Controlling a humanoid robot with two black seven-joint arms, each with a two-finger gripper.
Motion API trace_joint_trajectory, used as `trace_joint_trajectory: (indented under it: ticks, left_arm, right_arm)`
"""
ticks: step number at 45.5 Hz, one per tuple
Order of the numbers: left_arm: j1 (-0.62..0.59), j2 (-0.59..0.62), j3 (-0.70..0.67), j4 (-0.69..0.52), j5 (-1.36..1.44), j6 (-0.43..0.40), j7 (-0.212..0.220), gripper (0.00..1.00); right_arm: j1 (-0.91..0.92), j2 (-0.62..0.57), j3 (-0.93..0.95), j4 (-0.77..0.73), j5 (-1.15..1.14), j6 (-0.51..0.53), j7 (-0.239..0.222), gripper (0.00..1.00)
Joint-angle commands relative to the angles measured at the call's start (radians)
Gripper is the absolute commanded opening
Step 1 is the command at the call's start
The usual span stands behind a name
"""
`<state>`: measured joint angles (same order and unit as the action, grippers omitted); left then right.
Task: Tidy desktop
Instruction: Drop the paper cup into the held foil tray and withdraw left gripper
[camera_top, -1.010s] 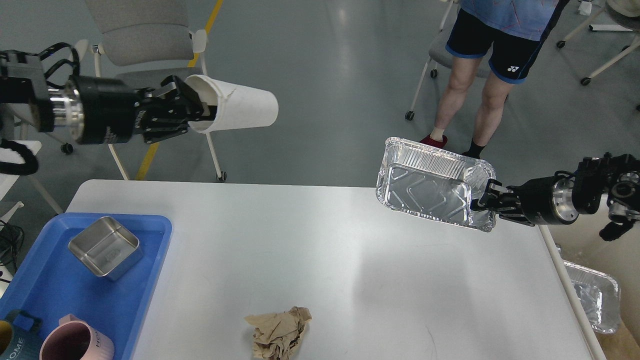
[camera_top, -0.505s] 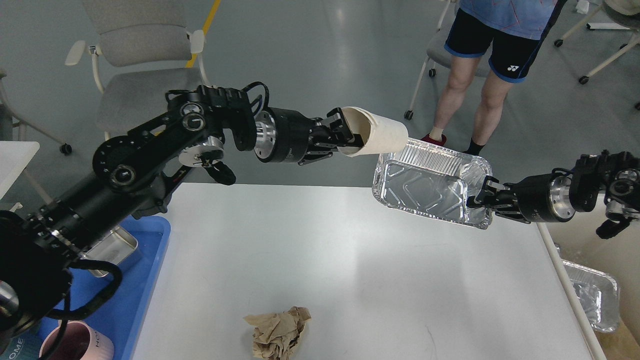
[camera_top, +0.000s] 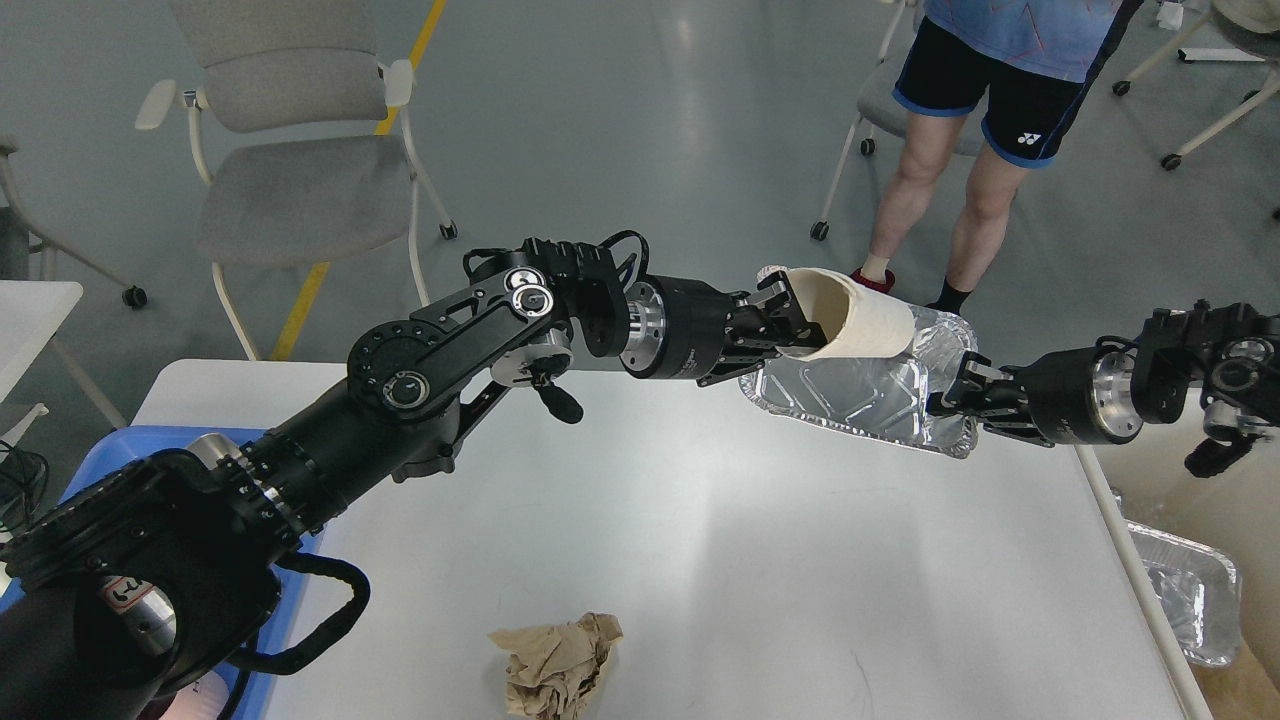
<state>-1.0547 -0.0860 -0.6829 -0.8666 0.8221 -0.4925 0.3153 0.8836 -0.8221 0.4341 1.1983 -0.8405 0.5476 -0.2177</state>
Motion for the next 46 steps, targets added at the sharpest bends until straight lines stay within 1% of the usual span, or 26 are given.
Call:
trace_joint_trajectory:
  ticks: [1, 3, 5, 17, 20, 23, 29, 32, 39, 46]
  left_arm:
    - [0.016, -0.001, 0.008, 0.003, -0.001, 0.043, 0.004, 0.78]
    - [0.016, -0.001, 0.011, 0.003, -0.001, 0.046, 0.011, 0.85]
    - [0.018, -0.001, 0.013, 0.003, -0.001, 0.046, 0.011, 0.86]
    - [0.005, 0.014, 0.002, -0.022, -0.020, 0.041, 0.013, 0.90]
    - [0.002, 0.038, 0.002, -0.052, -0.028, 0.040, 0.013, 0.91]
    - [0.002, 0.086, 0.009, -0.116, -0.029, 0.037, 0.015, 0.91]
    - [0.002, 0.231, 0.032, -0.284, -0.037, 0.038, 0.025, 0.91]
    - [0.002, 0.328, 0.072, -0.354, -0.038, 0.038, 0.034, 0.91]
    - [0.022, 0.572, 0.152, -0.526, -0.043, 0.035, 0.028, 0.91]
    - [0.035, 0.785, 0.275, -0.643, -0.041, 0.026, 0.027, 0.91]
  right_arm:
    - [0.000, 0.000, 0.000, 0.001, 0.000, 0.000, 0.000, 0.00]
    - [0.000, 0.000, 0.000, 0.000, 0.000, 0.000, 0.000, 0.00]
    - [0.000, 0.000, 0.000, 0.001, 0.000, 0.000, 0.000, 0.00]
    - [0.000, 0.000, 0.000, 0.000, 0.001, 0.000, 0.000, 0.00]
    - [0.000, 0.000, 0.001, 0.001, 0.000, 0.000, 0.000, 0.00]
    - [0.000, -0.002, 0.000, 0.000, 0.001, 0.000, 0.000, 0.00]
    - [-0.002, -0.002, 0.002, 0.001, 0.001, 0.000, 0.000, 0.00]
    - [-0.003, -0.002, 0.002, 0.000, 0.000, 0.000, 0.000, 0.00]
    - [-0.003, 0.001, 0.002, 0.000, 0.000, 0.000, 0.000, 0.00]
    - [-0.005, 0.012, 0.002, 0.000, 0.000, 0.000, 0.000, 0.00]
